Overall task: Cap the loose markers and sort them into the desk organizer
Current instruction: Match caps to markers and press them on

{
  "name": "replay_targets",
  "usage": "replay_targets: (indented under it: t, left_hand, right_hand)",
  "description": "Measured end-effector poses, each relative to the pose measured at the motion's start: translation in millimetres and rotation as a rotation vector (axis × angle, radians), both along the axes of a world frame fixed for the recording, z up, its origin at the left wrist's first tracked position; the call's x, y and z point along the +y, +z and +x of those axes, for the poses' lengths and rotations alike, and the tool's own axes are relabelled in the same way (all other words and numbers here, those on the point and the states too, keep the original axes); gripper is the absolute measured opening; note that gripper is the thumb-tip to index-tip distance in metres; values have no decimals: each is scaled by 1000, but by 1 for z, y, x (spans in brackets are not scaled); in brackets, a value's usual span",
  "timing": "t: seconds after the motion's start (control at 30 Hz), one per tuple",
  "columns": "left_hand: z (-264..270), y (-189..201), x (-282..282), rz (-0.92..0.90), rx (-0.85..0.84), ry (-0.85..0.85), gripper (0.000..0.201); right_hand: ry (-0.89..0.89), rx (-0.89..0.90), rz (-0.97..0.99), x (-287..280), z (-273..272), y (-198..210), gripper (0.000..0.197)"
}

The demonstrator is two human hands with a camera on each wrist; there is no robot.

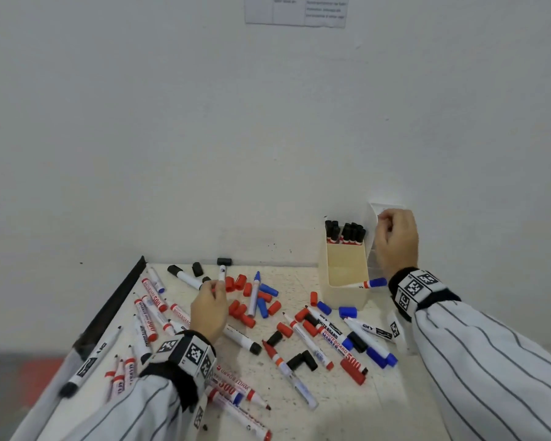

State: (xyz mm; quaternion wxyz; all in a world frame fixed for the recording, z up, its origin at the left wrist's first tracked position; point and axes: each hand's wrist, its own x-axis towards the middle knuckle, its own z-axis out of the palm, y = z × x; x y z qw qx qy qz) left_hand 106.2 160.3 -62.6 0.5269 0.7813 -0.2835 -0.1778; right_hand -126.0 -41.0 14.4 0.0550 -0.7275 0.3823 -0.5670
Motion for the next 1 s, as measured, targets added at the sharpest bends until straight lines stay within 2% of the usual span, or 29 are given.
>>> replay_targets:
  t: [0.07, 0.17, 0.23, 0.27, 0.37, 0.43, 0.53, 0.63, 0.73, 0.83, 1.0]
  left_hand:
    - [9, 1, 10, 53, -32, 7, 31]
    - [17, 3, 24, 115, -33, 5, 33]
    - [22, 3, 31, 146, -24, 6, 35]
    - [24, 3, 35, 164, -12, 2, 36]
    - [28, 3, 46, 183, 23, -61, 36]
    - [29, 1, 52, 195, 15, -101, 37]
    - [29, 2, 60, 215, -39, -150, 40]
    - [29, 3, 67, 210, 26, -210, 40]
    - [31, 2, 69, 214, -1, -232, 34]
    - [26, 2, 67, 199, -26, -272, 29]
    - [12, 7, 62, 190, -65, -331, 30]
  right_hand:
    - [232, 161, 118, 16, 20, -3, 10]
    - [489, 603, 450, 36, 46, -12, 11]
    - [594, 917, 681, 48, 59, -24, 13]
    - [614, 1043, 737, 53, 65, -32, 18]
    - [603, 1295, 664, 68, 81, -59, 29]
    - [597, 1379, 580, 79, 88, -75, 33]
    - [576, 1357, 474, 89, 94, -88, 28]
    - [557, 1264, 488, 94, 97, -88, 24]
    - [569, 999, 563, 94, 100, -77, 23]
    - [601, 781, 520, 96, 101, -63, 24]
    - [689, 718, 467, 106, 102, -46, 27]
